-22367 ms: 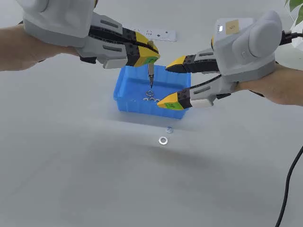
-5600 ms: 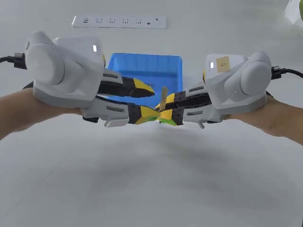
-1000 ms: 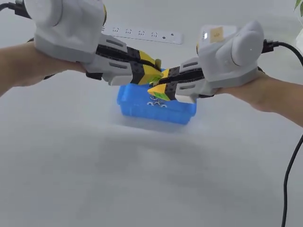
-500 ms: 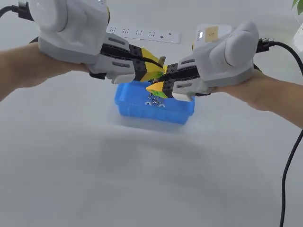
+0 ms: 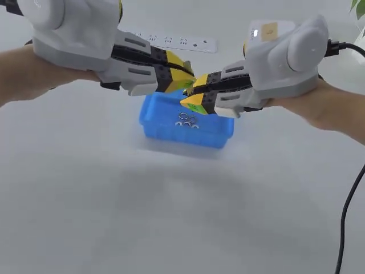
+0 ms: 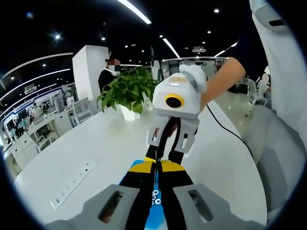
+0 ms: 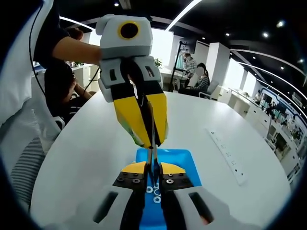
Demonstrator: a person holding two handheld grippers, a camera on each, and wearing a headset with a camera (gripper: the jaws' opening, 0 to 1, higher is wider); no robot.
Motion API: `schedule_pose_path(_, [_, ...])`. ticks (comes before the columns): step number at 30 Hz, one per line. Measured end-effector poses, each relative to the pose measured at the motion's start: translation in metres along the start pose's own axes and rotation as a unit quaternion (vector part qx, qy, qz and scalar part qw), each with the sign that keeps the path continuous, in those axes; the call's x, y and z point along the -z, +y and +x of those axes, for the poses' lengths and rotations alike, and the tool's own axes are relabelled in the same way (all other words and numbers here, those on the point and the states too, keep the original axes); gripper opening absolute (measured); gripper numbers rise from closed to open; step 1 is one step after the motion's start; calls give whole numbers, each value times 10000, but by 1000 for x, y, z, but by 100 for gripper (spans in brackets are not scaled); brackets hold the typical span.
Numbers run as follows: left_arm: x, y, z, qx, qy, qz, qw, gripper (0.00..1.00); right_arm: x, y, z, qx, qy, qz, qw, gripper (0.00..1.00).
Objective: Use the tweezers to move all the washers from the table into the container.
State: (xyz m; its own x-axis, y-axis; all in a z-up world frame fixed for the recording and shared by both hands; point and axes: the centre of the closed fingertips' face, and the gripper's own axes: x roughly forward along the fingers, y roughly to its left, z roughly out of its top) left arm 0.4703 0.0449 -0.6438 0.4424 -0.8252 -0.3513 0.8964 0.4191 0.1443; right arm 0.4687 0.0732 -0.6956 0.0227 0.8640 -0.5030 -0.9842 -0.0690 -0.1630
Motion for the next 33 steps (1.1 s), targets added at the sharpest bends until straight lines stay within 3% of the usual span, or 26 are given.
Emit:
schedule_pose_path(6, [0,-8,-7,100,-8,116,9999,6,-3,10,-7,-98,26,-26,9999,10])
schedule_pose_path(9, [2,-14,-10,206,7,-23,9998,6,-3,19,-10,-192,86,-55,9998,9])
schedule_pose_path(14, [-2,-26,-17,265,-55,9,9996,7,-6,28,-14,-277,109,-90,9995,9])
schedule_pose_path(20, [-4,-32,-23,325,-102,-22,9994,8,-12,36,-16,-356,133,-161,9991,9])
schedule_pose_path(23, [1,-34,-23,405,35,88,9991,9,-15,42,-17,-410,163,-230,9988,9])
schedule_pose_path(27, [4,-46,-26,516,156,147,9984,9,-16,49,-17,-496,244,-361,9978,8])
schedule_pose_path(33, [10,-49,-30,593,295,260,9975,9,-16,57,-17,-532,319,-410,9972,7])
